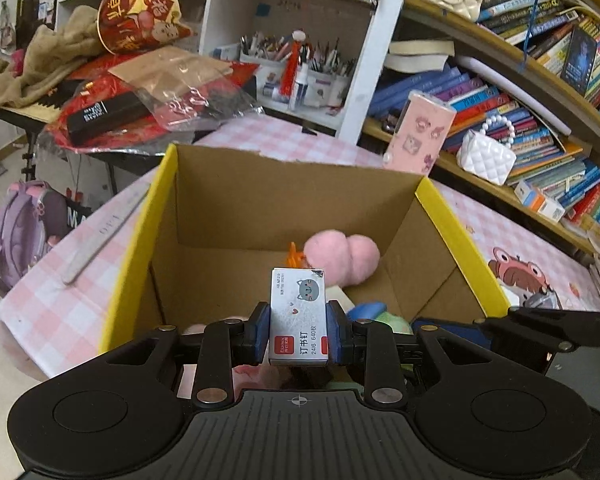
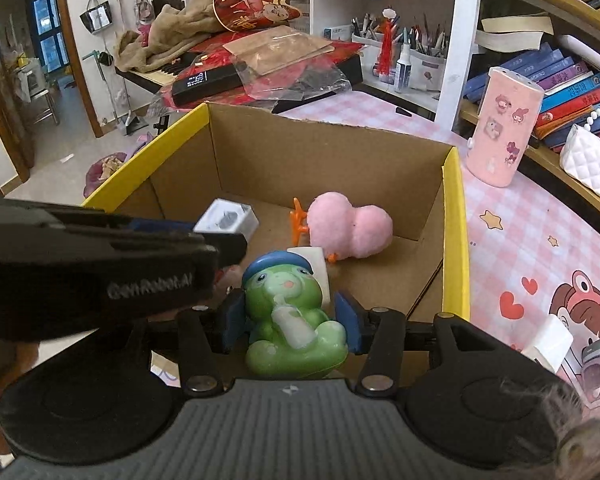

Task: Organize objects
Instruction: 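Lower the dinosaur and card into the box and open both grippers, then withdraw both open grippers from the box back over the table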

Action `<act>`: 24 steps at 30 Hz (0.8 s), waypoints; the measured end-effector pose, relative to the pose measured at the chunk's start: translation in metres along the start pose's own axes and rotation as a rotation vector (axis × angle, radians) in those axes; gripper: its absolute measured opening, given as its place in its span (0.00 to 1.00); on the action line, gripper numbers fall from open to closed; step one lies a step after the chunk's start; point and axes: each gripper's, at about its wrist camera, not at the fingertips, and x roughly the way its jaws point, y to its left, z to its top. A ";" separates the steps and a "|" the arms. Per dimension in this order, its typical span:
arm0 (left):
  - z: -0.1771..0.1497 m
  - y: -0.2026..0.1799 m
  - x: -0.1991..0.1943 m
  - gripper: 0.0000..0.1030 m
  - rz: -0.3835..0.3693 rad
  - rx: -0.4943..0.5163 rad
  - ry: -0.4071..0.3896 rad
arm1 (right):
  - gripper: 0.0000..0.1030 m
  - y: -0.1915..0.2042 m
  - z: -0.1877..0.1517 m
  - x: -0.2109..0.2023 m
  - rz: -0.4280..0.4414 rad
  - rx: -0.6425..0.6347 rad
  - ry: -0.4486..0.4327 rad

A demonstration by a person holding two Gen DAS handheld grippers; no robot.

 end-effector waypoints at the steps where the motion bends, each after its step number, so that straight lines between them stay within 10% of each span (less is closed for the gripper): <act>1: -0.001 0.000 0.000 0.27 -0.001 0.000 0.004 | 0.48 0.000 0.000 0.000 -0.006 0.002 -0.002; 24: -0.022 0.009 -0.096 0.68 0.020 -0.003 -0.178 | 0.52 0.012 -0.025 -0.078 -0.118 0.069 -0.155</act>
